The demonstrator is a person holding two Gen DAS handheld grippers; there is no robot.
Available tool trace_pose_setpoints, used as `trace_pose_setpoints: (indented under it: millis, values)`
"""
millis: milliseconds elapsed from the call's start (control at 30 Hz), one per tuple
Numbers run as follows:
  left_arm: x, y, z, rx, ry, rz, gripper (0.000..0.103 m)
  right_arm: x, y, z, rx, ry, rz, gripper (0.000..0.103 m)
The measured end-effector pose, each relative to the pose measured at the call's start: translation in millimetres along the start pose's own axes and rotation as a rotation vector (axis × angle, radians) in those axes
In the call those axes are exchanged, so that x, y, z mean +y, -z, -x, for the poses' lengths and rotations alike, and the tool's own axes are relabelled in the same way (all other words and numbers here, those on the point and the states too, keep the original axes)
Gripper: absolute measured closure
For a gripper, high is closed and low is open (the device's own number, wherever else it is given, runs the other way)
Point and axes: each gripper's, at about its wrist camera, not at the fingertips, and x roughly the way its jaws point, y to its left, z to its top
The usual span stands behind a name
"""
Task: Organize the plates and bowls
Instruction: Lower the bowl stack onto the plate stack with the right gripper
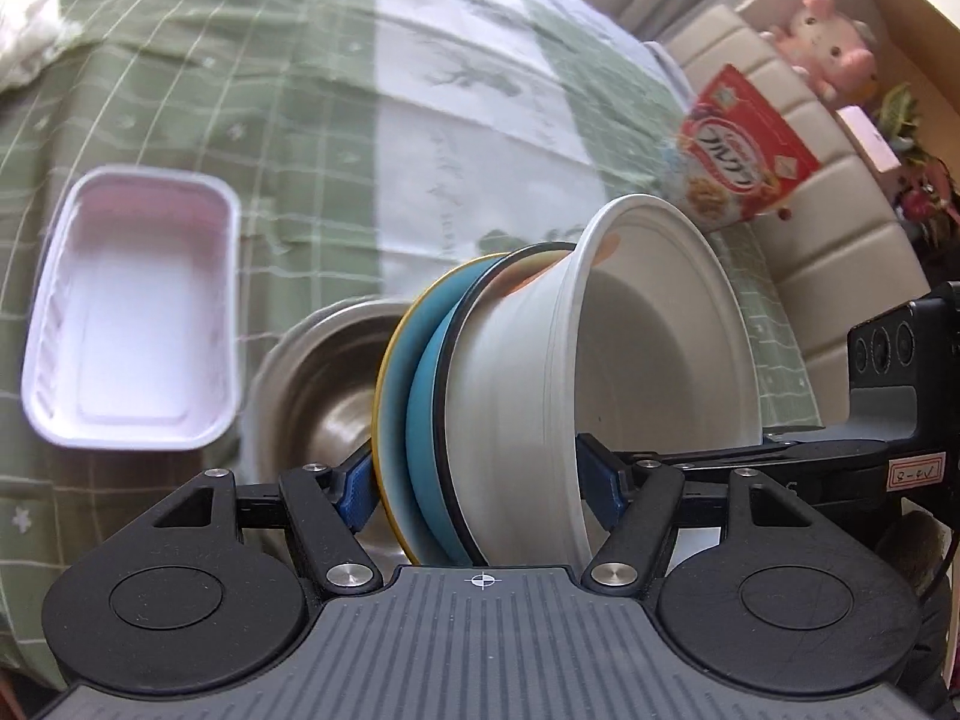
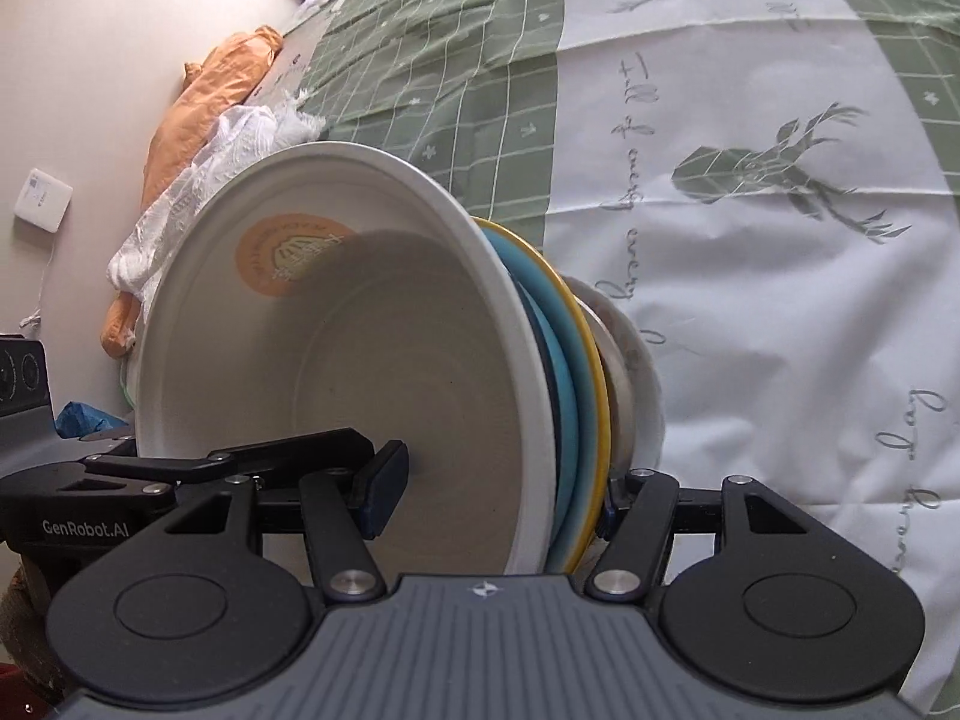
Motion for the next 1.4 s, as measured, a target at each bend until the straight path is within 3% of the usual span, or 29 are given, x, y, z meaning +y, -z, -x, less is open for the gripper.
trace_pose_setpoints:
  millis: [133,233,467,833,1067,1233,1400]
  values:
    - [29,3,-22,0.070,-0.004,0.051,0.032,-8,0,-35,0.082,0.019,-0.040,0.041]
    - [43,8,-33,0.102,0.008,0.068,0.032,-8,3,-40,0.073,0.050,-0.024,0.041]
    - [43,8,-32,0.107,0.012,0.059,0.033,-5,8,-38,0.035,0.062,0.024,0.039]
    - [44,12,-30,0.116,-0.002,0.064,0.038,3,11,-37,0.049,0.088,0.085,0.039]
    - [49,18,-29,0.081,-0.009,0.104,0.043,8,19,-36,-0.019,0.119,0.116,0.039]
    - [55,19,-28,0.073,-0.008,0.153,0.047,11,17,-35,0.027,0.132,0.107,0.042]
    - [53,23,-23,0.061,0.000,0.137,0.047,8,13,-34,0.065,0.135,0.071,0.043]
